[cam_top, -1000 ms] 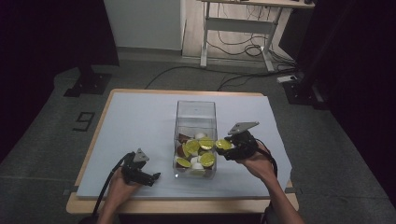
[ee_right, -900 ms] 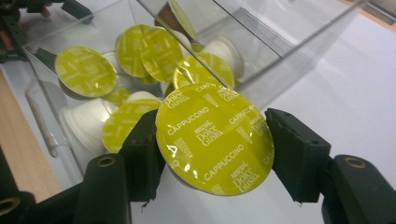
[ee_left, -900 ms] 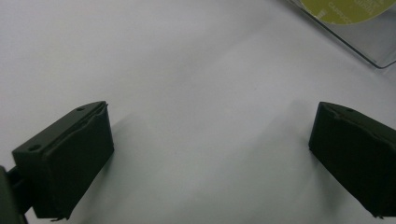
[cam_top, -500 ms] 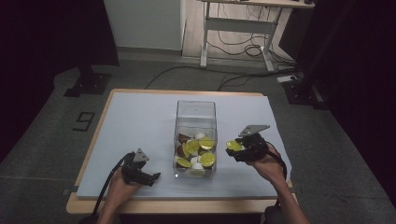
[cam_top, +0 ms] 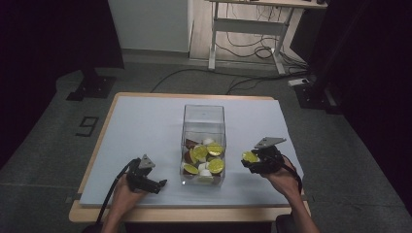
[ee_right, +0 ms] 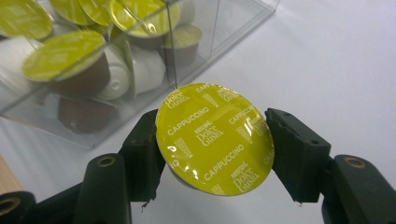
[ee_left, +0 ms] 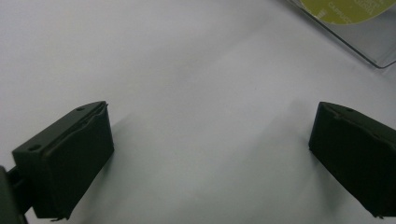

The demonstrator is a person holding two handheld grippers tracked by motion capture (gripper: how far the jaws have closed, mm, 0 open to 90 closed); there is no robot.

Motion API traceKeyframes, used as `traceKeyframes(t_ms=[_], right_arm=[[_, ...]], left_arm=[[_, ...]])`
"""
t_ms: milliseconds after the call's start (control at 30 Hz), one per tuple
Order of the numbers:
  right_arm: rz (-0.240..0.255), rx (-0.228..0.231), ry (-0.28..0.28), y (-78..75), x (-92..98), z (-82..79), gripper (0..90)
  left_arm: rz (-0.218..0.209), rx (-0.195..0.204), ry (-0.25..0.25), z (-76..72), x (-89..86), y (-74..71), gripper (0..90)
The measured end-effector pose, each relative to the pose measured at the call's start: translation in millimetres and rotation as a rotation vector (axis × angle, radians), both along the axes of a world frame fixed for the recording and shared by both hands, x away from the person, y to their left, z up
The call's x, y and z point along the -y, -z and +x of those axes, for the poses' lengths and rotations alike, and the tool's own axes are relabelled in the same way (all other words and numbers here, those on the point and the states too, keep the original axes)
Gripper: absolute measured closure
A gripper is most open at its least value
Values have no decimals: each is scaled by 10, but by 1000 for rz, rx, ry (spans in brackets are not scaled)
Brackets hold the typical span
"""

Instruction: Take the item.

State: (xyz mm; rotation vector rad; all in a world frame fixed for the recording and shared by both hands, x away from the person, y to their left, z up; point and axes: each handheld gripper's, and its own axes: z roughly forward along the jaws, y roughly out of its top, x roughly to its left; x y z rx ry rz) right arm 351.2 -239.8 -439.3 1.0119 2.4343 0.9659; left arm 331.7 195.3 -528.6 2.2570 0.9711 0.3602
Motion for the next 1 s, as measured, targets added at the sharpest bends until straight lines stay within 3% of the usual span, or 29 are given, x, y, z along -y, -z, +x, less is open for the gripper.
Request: traceKeyframes(t_ms=[667, 1000], right_arm=[[-18, -30, 43, 457, 94, -44, 400], [-36, -46, 39, 562, 81, -31, 399]], left_arm=[[0, 1, 0, -1, 0, 0, 0], [0, 1, 0, -1, 0, 0, 0]])
